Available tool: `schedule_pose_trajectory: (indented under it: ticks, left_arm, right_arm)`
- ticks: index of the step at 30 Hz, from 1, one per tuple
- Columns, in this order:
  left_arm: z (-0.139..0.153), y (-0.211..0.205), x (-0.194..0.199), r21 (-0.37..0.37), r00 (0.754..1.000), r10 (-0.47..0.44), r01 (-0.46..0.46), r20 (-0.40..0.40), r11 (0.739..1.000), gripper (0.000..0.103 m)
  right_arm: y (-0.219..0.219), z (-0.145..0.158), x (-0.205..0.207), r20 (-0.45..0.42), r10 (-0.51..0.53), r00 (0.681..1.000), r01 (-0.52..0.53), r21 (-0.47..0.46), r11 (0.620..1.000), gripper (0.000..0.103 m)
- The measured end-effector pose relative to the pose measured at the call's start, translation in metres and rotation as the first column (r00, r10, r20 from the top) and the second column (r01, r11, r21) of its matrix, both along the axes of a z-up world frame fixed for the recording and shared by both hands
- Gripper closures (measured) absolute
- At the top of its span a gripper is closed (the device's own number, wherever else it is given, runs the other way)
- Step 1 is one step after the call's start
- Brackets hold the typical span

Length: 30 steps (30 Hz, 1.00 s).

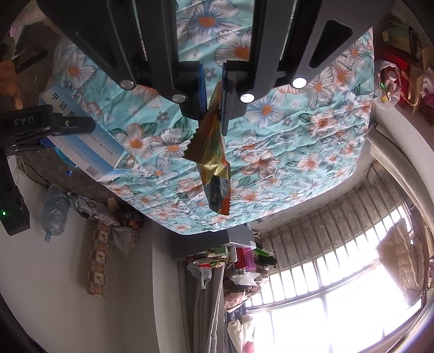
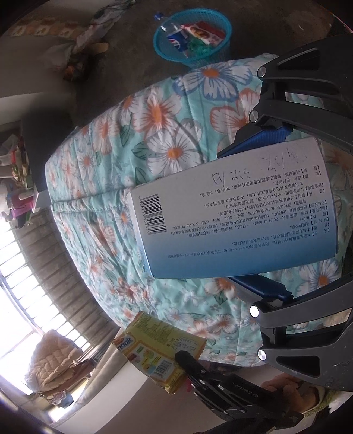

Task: Collect trash
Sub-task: 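Hold the wrapper raised in the left tool while the right tool holds the box, then carry the wrapper and box to the wastebasket and open both tools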

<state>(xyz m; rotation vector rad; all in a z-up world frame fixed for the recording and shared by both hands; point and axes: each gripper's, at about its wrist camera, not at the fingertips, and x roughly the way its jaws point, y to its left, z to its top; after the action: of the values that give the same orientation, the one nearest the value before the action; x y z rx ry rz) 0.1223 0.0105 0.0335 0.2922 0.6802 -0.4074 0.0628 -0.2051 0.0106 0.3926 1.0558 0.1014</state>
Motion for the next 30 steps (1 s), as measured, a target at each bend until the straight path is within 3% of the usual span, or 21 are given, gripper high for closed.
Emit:
schedule_pose_trajectory:
  ticks: [9, 16, 23, 30]
  left_arm:
    - [0.022, -0.039, 0.009, -0.098, 0.988, -0.144, 0.138, -0.059, 0.986, 0.094]
    - [0.033, -0.119, 0.012, -0.154, 0.937, -0.327, 0.307, -0.123, 0.939, 0.094]
    - [0.023, -0.223, 0.024, -0.164, 0.852, -0.471, 0.443, -0.230, 0.881, 0.094]
    - [-0.015, -0.334, 0.028, -0.123, 0.770, -0.535, 0.528, -0.347, 0.840, 0.094]
  right_arm:
    - [-0.042, 0.019, -0.020, 0.072, -0.108, 0.992, 0.102, 0.084, 0.991, 0.030]
    - [-0.121, 0.019, -0.057, 0.090, -0.318, 0.944, 0.298, 0.184, 0.937, 0.030]
    - [-0.213, -0.004, -0.111, 0.036, -0.561, 0.827, 0.528, 0.296, 0.796, 0.030]
    - [-0.280, -0.049, -0.141, -0.064, -0.697, 0.714, 0.660, 0.395, 0.639, 0.030]
